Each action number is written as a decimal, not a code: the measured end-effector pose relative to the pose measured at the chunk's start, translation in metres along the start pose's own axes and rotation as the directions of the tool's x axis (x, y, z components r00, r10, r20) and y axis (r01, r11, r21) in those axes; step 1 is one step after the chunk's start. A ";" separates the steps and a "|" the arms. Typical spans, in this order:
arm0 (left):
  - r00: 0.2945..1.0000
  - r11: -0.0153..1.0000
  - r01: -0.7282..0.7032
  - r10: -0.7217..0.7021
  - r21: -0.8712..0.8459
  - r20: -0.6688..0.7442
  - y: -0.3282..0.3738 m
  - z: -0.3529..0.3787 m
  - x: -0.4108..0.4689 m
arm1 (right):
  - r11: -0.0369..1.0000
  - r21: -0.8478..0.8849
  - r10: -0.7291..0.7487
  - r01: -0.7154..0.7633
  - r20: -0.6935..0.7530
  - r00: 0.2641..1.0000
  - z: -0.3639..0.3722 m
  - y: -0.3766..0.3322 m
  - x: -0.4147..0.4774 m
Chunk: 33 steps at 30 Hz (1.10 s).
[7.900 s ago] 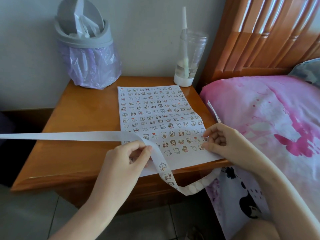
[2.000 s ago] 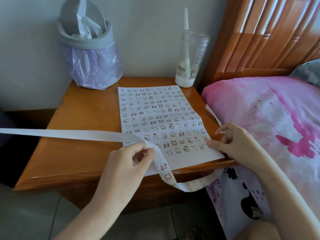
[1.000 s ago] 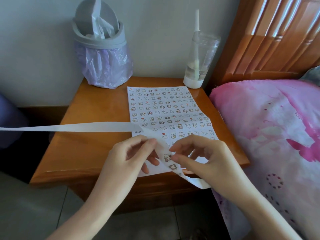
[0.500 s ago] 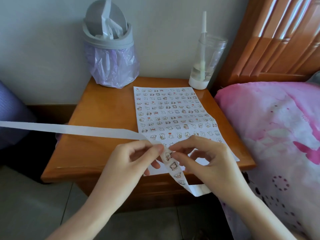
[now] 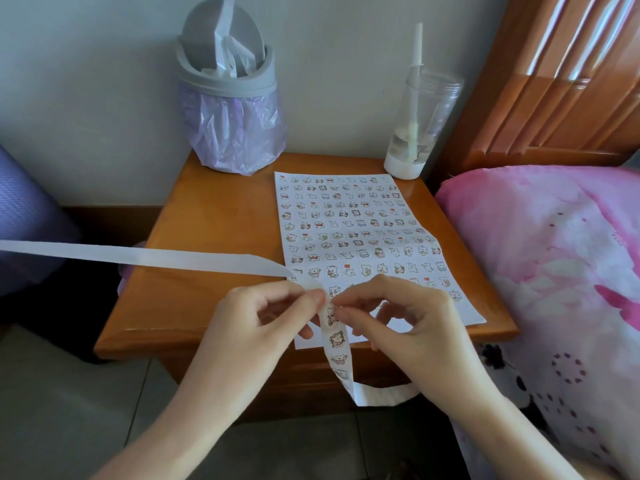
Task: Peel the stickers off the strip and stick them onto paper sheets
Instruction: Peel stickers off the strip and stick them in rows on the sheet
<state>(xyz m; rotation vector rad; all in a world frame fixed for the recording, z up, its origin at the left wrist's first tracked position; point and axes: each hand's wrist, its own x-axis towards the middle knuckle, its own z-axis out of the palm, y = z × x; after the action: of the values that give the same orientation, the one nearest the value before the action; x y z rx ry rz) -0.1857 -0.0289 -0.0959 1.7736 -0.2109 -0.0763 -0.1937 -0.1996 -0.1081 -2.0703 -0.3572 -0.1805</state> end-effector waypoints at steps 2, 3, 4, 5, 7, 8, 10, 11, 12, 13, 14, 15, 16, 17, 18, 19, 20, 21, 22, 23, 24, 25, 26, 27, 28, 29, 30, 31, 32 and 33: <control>1.000 1.000 0.003 -0.003 0.018 -0.001 -0.001 -0.001 0.000 | 1.000 -0.002 0.000 0.000 -0.001 1.000 0.000 -0.001 0.001; 1.000 0.999 0.005 -0.005 0.032 -0.005 -0.002 -0.001 0.001 | 1.000 0.000 -0.002 0.002 -0.002 1.000 0.001 -0.001 0.001; 1.000 0.999 0.008 -0.008 0.044 -0.008 -0.003 -0.002 0.001 | 1.000 0.007 -0.004 0.004 -0.003 1.000 0.001 -0.002 0.001; 1.000 0.998 0.011 -0.010 0.054 -0.012 -0.003 -0.002 0.001 | 1.000 0.016 -0.006 0.006 -0.005 1.000 0.002 -0.002 0.002; 1.000 0.997 0.022 -0.020 0.080 -0.019 -0.005 -0.003 0.001 | 1.000 0.017 -0.018 0.018 -0.007 1.000 0.004 -0.001 0.002; 0.999 0.995 0.029 -0.028 0.092 -0.018 -0.005 -0.004 0.001 | 1.000 0.009 -0.025 0.025 -0.008 1.000 0.005 -0.001 0.002; 0.999 0.992 0.036 -0.035 0.118 -0.011 -0.006 -0.007 0.001 | 0.999 -0.022 -0.043 0.043 -0.007 0.999 0.008 -0.001 0.003; 0.999 0.990 0.038 -0.037 0.133 -0.012 -0.006 -0.010 0.002 | 0.998 -0.030 -0.049 0.049 -0.001 0.999 0.009 -0.002 0.003; 0.999 0.989 0.043 -0.041 0.142 -0.022 -0.006 -0.013 0.002 | 0.999 -0.016 -0.051 0.051 0.013 0.999 0.010 -0.004 0.003; 0.998 0.989 0.052 -0.047 0.137 -0.039 -0.007 -0.016 0.003 | 0.998 0.025 -0.050 0.049 0.034 0.998 0.010 -0.005 0.003; 0.997 0.991 0.063 -0.057 0.118 -0.057 -0.007 -0.020 0.003 | 0.996 0.079 -0.048 0.044 0.054 0.997 0.010 -0.008 0.003; 0.995 0.992 0.073 -0.066 0.098 -0.072 -0.007 -0.024 0.004 | 0.991 0.131 -0.041 0.032 0.062 0.997 0.008 -0.010 0.004; 0.994 0.992 0.082 -0.075 0.092 -0.077 -0.007 -0.028 0.005 | 0.984 0.176 -0.019 0.009 0.057 0.998 0.006 -0.012 0.006; 0.994 0.991 0.091 -0.085 0.102 -0.069 -0.007 -0.031 0.005 | 0.976 0.216 0.022 -0.031 0.045 0.999 0.003 -0.012 0.008; 0.994 0.987 0.103 -0.098 0.120 -0.052 -0.008 -0.034 0.005 | 0.965 0.247 0.077 -0.084 0.039 0.996 0.000 -0.011 0.012; 0.993 0.984 0.117 -0.114 0.137 -0.033 -0.008 -0.035 0.004 | 0.956 0.256 0.135 -0.143 0.046 0.990 -0.002 -0.009 0.015; 0.991 0.980 0.131 -0.130 0.151 -0.018 -0.009 -0.036 0.004 | 0.952 0.236 0.189 -0.198 0.061 0.980 -0.003 -0.006 0.019; 0.990 0.977 0.139 -0.140 0.164 -0.006 -0.010 -0.037 0.003 | 0.948 0.204 0.234 -0.245 0.077 0.969 -0.003 -0.004 0.022; 0.990 0.973 0.140 -0.143 0.182 0.005 -0.011 -0.037 0.003 | 0.942 0.181 0.268 -0.282 0.096 0.959 -0.001 -0.002 0.024; 0.990 0.969 0.137 -0.143 0.206 0.014 -0.012 -0.036 0.003 | 0.935 0.169 0.294 -0.310 0.117 0.949 0.001 -0.002 0.025; 0.990 0.964 0.132 -0.140 0.229 0.019 -0.013 -0.035 0.002 | 0.931 0.158 0.308 -0.329 0.141 0.941 0.005 -0.002 0.027; 0.990 0.961 0.127 -0.136 0.246 0.021 -0.015 -0.034 0.002 | 0.932 0.137 0.314 -0.336 0.160 0.936 0.008 -0.001 0.027; 0.991 0.959 0.122 -0.132 0.257 0.022 -0.017 -0.033 0.002 | 0.937 0.107 0.312 -0.332 0.171 0.935 0.012 -0.001 0.028; 0.991 0.957 0.119 -0.129 0.265 0.021 -0.018 -0.032 0.001 | 0.943 0.076 0.307 -0.324 0.178 0.935 0.015 0.000 0.028; 0.992 0.957 0.114 -0.124 0.267 0.018 -0.020 -0.031 0.001 | 0.947 0.053 0.302 -0.316 0.180 0.936 0.018 0.001 0.028; 0.993 0.958 0.109 -0.117 0.265 0.015 -0.021 -0.031 0.001 | 0.950 0.036 0.298 -0.309 0.179 0.938 0.020 0.002 0.028; 0.994 0.960 0.103 -0.110 0.262 0.014 -0.022 -0.031 0.001 | 0.953 0.021 0.295 -0.304 0.178 0.939 0.021 0.002 0.028; 0.994 0.961 0.097 -0.105 0.260 0.015 -0.023 -0.031 0.002 | 0.953 0.010 0.297 -0.303 0.178 0.938 0.021 0.002 0.028; 0.995 0.962 0.093 -0.101 0.259 0.018 -0.023 -0.031 0.001 | 0.952 0.000 0.300 -0.305 0.178 0.937 0.022 0.002 0.028; 0.995 0.962 0.089 -0.098 0.256 0.023 -0.024 -0.031 0.002 | 0.952 -0.008 0.302 -0.305 0.178 0.937 0.022 0.003 0.028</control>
<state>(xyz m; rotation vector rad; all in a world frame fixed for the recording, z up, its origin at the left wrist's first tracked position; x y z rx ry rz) -0.1765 0.0051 -0.1125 2.0405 -0.1678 -0.1541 -0.1669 -0.1769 -0.1136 -2.0971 -0.1408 0.1948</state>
